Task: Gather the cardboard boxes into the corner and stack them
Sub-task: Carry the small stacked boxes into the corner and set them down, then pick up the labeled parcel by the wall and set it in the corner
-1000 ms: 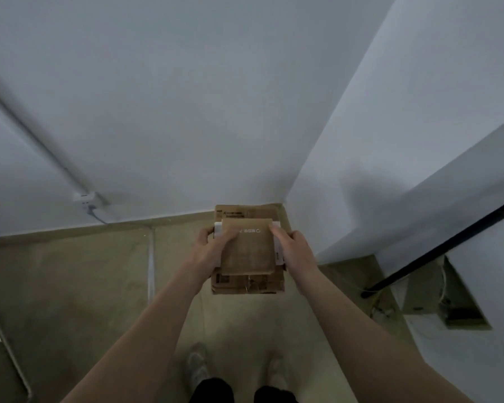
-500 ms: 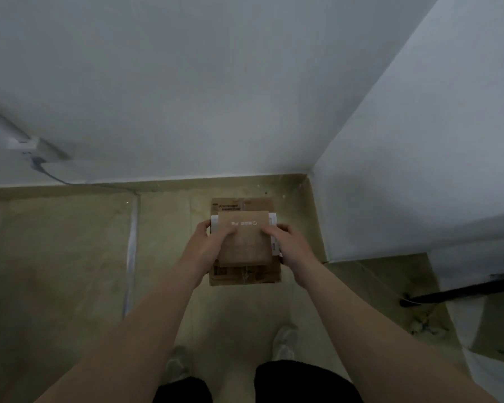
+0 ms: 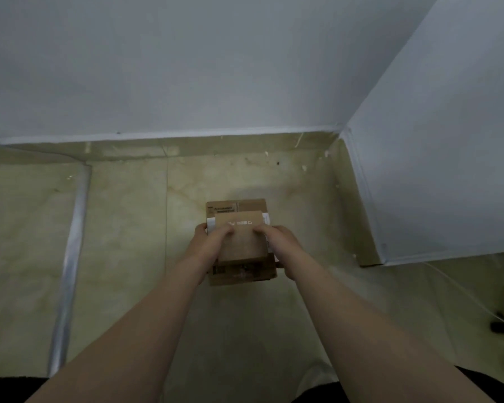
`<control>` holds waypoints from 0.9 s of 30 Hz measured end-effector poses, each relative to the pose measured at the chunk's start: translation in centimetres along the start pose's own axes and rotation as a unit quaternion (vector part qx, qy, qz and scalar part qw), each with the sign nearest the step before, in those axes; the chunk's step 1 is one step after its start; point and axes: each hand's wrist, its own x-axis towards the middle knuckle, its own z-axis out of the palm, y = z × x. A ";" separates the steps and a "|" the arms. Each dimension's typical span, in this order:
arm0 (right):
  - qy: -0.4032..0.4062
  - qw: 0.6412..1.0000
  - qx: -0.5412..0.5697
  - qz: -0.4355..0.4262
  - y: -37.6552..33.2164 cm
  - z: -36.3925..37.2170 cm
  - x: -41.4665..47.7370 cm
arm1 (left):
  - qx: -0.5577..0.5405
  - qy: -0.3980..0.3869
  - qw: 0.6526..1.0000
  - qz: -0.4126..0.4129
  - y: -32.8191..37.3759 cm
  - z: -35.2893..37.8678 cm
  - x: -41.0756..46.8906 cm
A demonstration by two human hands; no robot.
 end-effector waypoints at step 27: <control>0.048 0.982 0.058 -0.173 -23.3 -14.6 -40.9 | 0.112 -0.065 0.952 0.277 28.6 -4.3 -41.0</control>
